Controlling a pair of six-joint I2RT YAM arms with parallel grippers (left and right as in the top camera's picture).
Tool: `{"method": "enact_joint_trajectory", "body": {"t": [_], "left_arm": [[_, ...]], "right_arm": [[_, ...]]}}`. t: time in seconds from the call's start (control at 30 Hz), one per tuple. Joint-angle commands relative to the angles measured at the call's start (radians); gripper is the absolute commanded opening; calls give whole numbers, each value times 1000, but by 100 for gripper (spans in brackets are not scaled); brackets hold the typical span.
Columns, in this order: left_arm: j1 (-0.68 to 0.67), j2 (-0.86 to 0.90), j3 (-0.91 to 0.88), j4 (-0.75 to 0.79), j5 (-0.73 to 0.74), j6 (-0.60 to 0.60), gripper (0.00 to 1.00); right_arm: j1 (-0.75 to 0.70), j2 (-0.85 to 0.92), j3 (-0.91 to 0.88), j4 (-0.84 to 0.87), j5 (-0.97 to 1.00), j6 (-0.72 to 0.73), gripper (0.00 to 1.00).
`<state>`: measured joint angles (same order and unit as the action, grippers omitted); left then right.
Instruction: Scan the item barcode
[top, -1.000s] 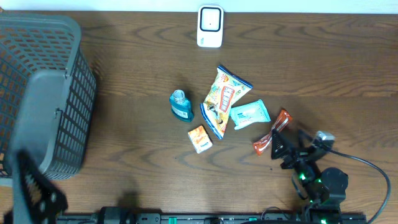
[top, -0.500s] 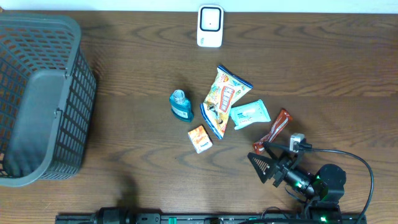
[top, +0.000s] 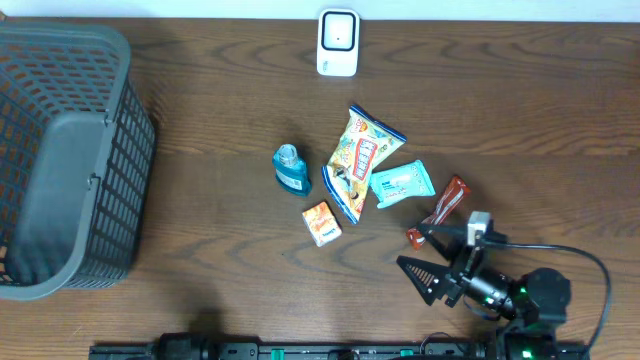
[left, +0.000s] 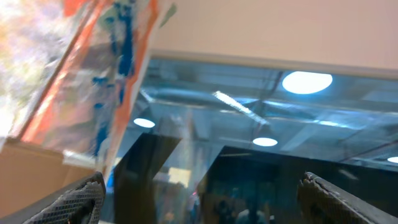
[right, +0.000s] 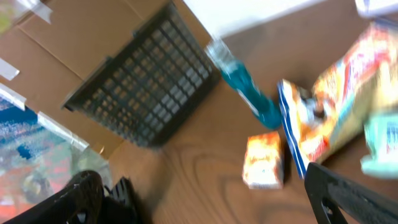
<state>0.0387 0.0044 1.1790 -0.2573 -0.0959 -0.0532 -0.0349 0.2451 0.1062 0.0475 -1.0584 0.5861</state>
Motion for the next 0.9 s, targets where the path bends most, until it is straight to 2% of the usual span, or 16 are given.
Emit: {"method": "enact_joint_trajectory", "body": {"t": [0.0, 0.17, 0.3, 0.47, 0.6, 0.7, 0.87], "left_arm": [[2, 0, -35, 6, -131, -9, 98], [2, 0, -109, 63, -152, -18, 98], [2, 0, -184, 109, -152, -20, 98], [2, -1, -311, 216, -150, -20, 98], [2, -1, -394, 225, -63, -19, 98], [2, 0, -442, 193, 45, -19, 98], [2, 0, -477, 83, 224, -19, 98]], "right_arm": [[4, 49, 151, -34, 68, -73, 99], [27, 249, 364, -277, 257, -320, 99], [139, 473, 538, -378, 422, -439, 99], [395, 766, 774, -454, 791, -473, 99], [574, 1021, 981, -538, 1008, -491, 99], [646, 1191, 1155, -599, 1057, -490, 99], [686, 1326, 1310, -638, 1035, -490, 99]]}}
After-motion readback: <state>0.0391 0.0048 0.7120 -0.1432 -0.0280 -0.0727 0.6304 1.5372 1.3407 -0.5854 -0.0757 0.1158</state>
